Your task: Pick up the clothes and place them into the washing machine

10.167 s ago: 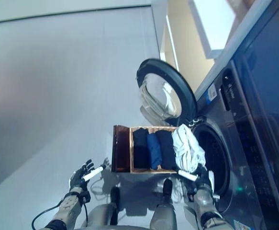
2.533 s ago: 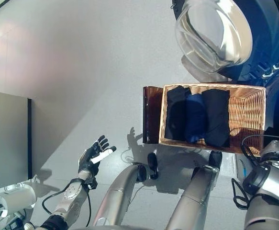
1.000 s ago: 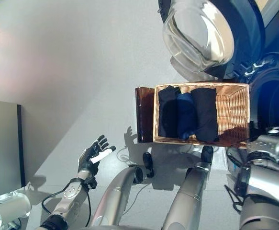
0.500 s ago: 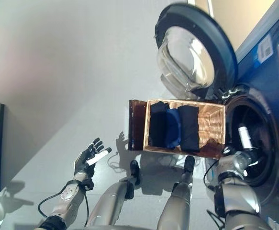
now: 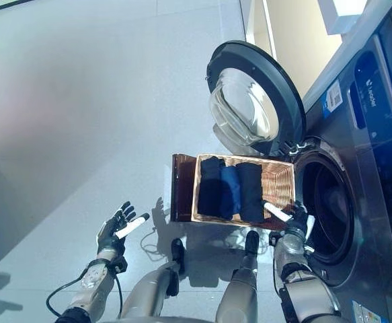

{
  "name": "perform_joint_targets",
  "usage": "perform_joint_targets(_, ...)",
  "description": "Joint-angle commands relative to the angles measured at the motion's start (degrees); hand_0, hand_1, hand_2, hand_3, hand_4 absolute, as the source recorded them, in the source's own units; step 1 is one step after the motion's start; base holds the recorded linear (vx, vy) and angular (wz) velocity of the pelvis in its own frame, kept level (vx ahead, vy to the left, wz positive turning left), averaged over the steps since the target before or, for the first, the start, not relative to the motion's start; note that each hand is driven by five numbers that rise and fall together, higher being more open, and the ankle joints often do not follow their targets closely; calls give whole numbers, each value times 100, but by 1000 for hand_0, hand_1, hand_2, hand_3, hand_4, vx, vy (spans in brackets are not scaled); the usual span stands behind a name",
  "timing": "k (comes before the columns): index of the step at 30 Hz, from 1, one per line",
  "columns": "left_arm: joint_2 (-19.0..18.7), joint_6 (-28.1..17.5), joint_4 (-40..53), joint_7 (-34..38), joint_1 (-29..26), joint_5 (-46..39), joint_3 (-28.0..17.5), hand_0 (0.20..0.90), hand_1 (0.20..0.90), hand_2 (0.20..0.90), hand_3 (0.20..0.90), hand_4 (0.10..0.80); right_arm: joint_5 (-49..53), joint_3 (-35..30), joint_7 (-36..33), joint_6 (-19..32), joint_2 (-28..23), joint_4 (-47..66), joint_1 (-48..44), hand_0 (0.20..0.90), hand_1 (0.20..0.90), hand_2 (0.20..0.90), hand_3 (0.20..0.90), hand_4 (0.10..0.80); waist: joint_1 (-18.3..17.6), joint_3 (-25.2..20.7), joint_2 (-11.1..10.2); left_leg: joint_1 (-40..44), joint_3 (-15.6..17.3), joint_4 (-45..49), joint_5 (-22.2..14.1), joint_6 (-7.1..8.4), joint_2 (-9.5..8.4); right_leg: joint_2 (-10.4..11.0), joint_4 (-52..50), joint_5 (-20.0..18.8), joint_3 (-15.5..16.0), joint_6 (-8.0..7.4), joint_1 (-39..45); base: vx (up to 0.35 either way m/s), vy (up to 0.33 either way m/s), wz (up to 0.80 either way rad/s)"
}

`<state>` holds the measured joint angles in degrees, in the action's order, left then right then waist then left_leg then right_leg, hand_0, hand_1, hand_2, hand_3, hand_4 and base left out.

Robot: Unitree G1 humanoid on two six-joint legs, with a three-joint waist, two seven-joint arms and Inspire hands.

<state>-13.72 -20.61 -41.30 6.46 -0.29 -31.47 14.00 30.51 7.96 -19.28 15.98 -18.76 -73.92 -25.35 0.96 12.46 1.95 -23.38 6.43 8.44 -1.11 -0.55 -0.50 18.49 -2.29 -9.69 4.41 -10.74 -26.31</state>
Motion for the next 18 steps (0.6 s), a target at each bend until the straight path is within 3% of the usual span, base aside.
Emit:
perform_joint_targets(1, -100, -502, 73, 97, -28, 208, -298, 900, 900, 900, 900, 800, -635, 343, -316, 91, -181, 68, -249, 900, 900, 900, 900, 800, 146, -36, -40, 98, -486, -445, 407, 530, 407, 137, -107, -75, 244, 13, 495, 32, -47, 6)
perform_joint_targets(8, -130, -502, 196, 157, -59, 279, -361, 900, 900, 900, 900, 800, -934, 530, -325, -33, -251, 6, -399, 900, 900, 900, 900, 800, 236, -12, -53, 28, -583, -321, 372, 519, 410, 129, -299, 34, 294, 41, 439, -11, -26, 2)
perform_joint_targets(18, -295, -452, 757, -21, 179, 338, -349, 900, 900, 900, 900, 800, -1211, 553, -625, -112, -753, -280, -893, 900, 900, 900, 900, 800, 350, 327, 80, -569, -713, 692, 31, 475, 352, 124, -1377, 539, 195, 184, -44, -34, -7, 10)
